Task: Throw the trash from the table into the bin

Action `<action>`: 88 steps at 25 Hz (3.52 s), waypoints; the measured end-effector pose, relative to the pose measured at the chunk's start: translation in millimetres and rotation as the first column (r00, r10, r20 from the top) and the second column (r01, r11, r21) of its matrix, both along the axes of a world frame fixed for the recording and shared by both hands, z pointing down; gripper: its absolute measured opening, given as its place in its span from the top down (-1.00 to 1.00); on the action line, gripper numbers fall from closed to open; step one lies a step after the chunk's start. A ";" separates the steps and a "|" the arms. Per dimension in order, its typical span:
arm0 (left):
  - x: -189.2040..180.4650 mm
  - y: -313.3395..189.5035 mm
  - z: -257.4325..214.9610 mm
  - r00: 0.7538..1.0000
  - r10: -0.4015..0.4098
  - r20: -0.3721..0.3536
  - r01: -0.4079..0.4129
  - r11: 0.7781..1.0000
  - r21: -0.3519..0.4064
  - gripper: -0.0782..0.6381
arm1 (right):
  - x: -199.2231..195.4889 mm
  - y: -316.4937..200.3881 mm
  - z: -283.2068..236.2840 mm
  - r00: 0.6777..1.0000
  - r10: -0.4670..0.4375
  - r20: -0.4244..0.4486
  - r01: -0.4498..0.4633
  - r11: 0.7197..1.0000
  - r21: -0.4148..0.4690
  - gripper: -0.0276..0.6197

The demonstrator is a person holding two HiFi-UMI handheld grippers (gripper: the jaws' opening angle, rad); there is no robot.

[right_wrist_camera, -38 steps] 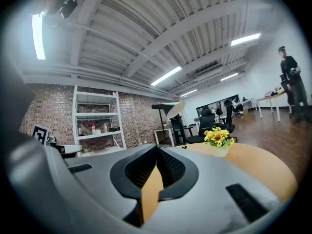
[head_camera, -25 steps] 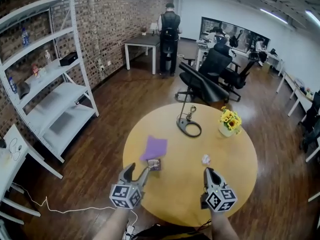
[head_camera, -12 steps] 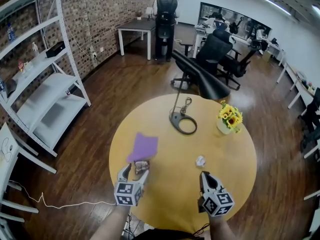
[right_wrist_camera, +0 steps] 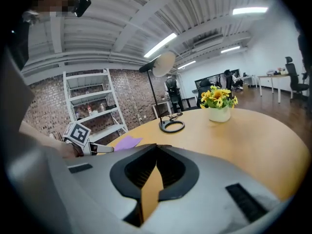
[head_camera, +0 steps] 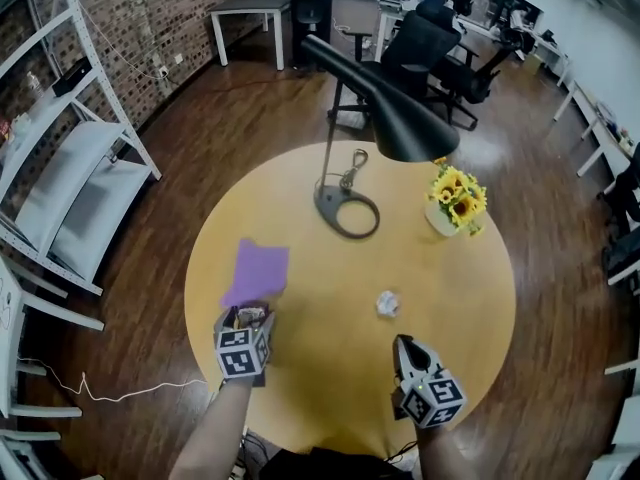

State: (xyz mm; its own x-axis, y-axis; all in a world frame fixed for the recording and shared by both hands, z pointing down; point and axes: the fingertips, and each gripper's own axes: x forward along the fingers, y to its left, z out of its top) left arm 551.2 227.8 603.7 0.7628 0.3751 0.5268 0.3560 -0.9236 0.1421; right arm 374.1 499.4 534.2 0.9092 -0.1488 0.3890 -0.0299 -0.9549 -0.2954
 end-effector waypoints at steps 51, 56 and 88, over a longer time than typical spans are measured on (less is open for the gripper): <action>-490.7 -540.2 -228.3 0.398 -0.764 -0.508 0.797 0.562 -0.221 0.13 | -96.4 -620.0 -162.9 0.349 -0.861 -0.370 0.910 0.406 -0.088 0.90; -584.8 -576.0 -227.8 0.246 -0.818 -0.519 0.881 0.412 -0.232 0.13 | -162.5 -699.8 -159.7 0.169 -0.912 -0.373 0.968 0.224 -0.110 0.90; -707.6 -568.1 -17.2 0.033 -0.993 -0.112 0.964 0.061 -0.257 0.13 | -281.2 -800.4 29.0 -0.139 -0.990 0.029 0.989 -0.140 -0.052 0.90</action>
State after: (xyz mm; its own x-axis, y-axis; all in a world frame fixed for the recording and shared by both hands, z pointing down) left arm -156.4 -340.3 586.5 0.5252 -0.7871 0.3236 -0.8416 -0.4242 0.3341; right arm 92.9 -301.0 563.3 -0.2517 -0.8709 0.4222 -0.9564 0.1571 -0.2462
